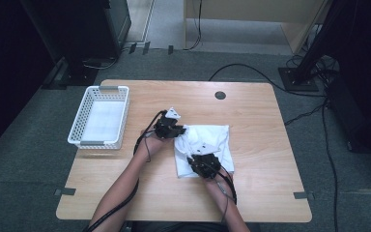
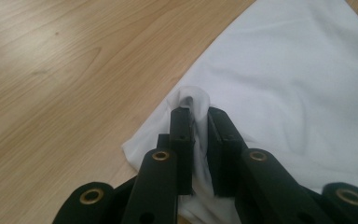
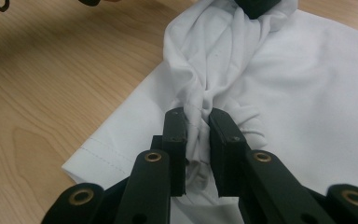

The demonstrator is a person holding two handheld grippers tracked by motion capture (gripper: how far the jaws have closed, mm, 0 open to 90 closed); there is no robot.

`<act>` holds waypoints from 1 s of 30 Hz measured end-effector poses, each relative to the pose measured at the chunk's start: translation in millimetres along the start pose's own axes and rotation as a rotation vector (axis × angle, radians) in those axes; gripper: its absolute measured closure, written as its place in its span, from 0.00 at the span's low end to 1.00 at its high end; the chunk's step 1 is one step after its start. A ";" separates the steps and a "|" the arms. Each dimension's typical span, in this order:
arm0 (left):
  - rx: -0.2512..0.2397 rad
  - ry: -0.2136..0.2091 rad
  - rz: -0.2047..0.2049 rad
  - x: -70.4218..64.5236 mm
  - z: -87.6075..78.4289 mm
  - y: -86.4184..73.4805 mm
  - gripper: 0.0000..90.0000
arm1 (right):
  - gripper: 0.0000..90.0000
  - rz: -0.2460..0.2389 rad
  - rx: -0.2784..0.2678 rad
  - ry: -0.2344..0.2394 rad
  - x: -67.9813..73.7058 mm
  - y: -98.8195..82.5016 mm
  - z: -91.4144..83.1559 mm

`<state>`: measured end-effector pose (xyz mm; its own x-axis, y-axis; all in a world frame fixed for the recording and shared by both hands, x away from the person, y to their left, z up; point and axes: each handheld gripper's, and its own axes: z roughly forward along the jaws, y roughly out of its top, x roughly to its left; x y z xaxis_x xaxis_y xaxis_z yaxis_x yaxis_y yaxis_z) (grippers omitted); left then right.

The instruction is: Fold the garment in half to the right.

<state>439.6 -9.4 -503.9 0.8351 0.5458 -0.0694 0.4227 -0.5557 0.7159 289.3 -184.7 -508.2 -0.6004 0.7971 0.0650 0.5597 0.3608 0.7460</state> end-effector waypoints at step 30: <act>-0.058 0.041 -0.052 8.1 -67.8 0.6 0.93 | 0.88 -0.047 -0.037 0.111 42.6 43.6 -12.0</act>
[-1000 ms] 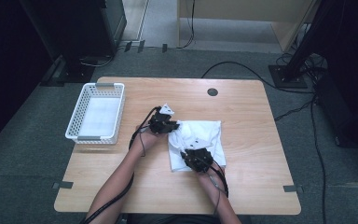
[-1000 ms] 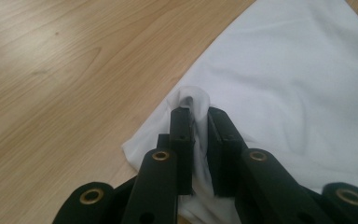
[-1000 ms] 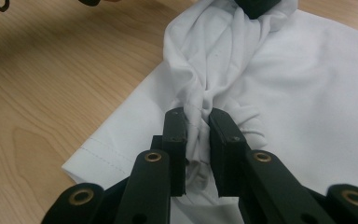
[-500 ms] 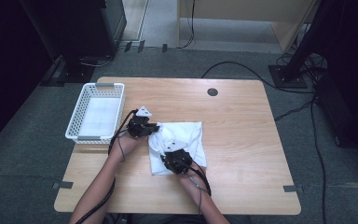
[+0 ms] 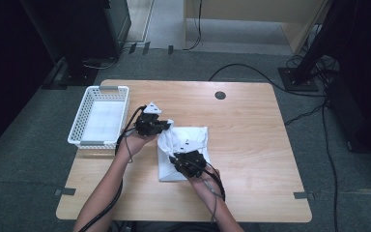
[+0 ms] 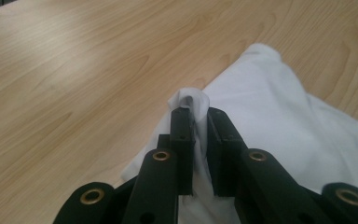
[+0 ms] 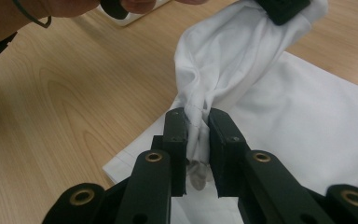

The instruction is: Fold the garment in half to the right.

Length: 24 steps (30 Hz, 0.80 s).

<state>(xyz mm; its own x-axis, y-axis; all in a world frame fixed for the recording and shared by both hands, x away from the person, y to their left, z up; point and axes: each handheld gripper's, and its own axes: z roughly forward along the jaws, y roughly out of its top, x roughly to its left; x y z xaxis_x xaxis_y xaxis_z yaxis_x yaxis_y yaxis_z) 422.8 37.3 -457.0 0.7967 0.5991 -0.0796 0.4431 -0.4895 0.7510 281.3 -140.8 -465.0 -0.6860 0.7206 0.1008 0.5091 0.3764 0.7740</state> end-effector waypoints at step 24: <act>0.068 -0.072 0.015 -23.9 75.1 1.8 0.93 | 0.88 0.084 0.088 -0.090 -47.3 -48.2 -8.2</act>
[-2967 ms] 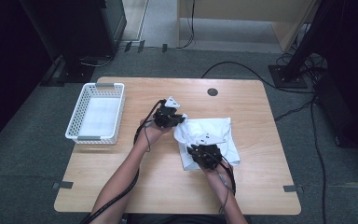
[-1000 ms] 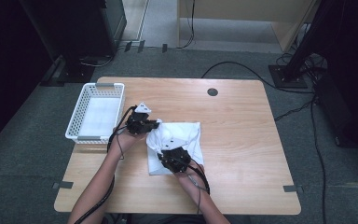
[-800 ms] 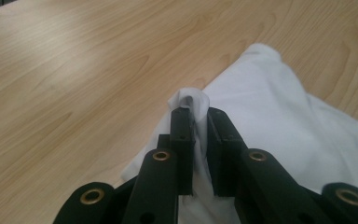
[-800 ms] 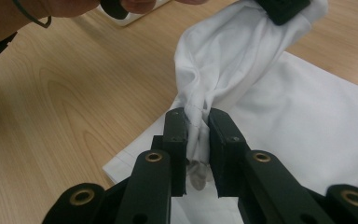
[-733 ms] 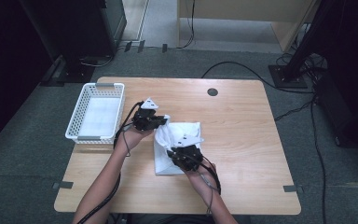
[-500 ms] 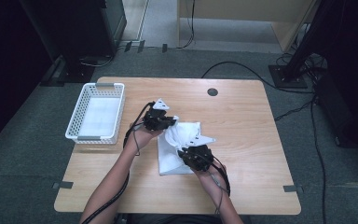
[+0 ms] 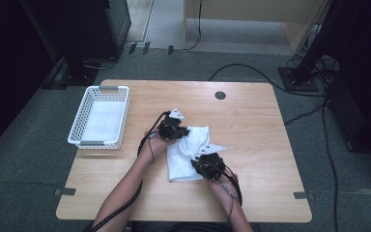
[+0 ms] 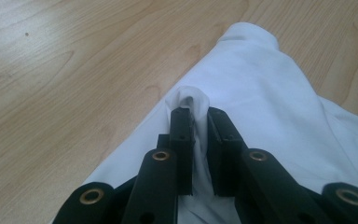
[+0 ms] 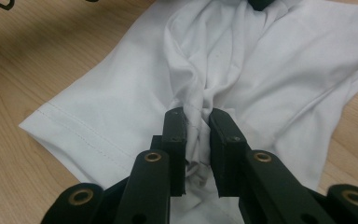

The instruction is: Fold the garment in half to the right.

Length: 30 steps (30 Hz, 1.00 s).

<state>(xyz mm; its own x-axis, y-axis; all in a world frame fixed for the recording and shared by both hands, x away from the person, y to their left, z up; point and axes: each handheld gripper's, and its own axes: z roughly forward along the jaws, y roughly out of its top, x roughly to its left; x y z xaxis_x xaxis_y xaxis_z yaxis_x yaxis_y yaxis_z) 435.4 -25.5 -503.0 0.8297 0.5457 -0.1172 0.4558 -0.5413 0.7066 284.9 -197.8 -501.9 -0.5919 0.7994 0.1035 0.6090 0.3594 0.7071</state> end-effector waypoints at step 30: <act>-0.049 0.032 -0.047 25.7 -73.3 -14.8 0.92 | 0.87 -0.055 -0.033 0.152 48.2 38.2 19.8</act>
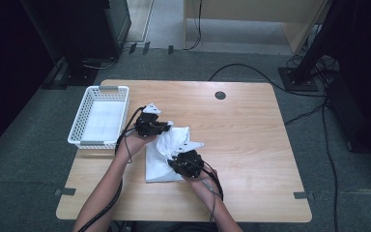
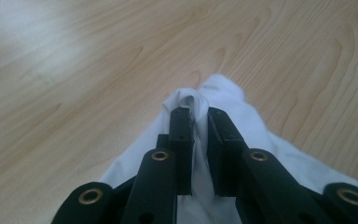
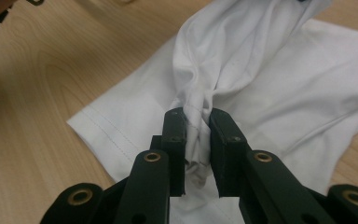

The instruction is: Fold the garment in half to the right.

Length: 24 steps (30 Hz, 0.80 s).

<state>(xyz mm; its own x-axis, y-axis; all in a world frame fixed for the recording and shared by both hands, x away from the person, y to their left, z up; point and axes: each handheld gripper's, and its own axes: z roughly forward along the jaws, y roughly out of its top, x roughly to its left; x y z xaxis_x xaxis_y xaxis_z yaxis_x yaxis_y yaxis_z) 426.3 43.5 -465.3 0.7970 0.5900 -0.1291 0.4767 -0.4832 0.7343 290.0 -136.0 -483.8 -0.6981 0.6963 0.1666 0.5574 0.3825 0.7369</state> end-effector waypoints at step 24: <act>0.024 0.025 0.045 -23.0 66.9 7.1 0.85 | 0.80 0.061 0.024 -0.085 -31.5 -40.5 -17.5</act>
<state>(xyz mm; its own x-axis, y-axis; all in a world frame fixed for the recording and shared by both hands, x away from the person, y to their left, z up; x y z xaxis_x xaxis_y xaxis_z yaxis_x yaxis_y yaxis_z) 436.1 -16.8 -501.7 0.8083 0.5834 -0.0793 0.4498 -0.5250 0.7225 281.6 -184.1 -507.4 -0.6221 0.7676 0.1540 0.6091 0.3510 0.7112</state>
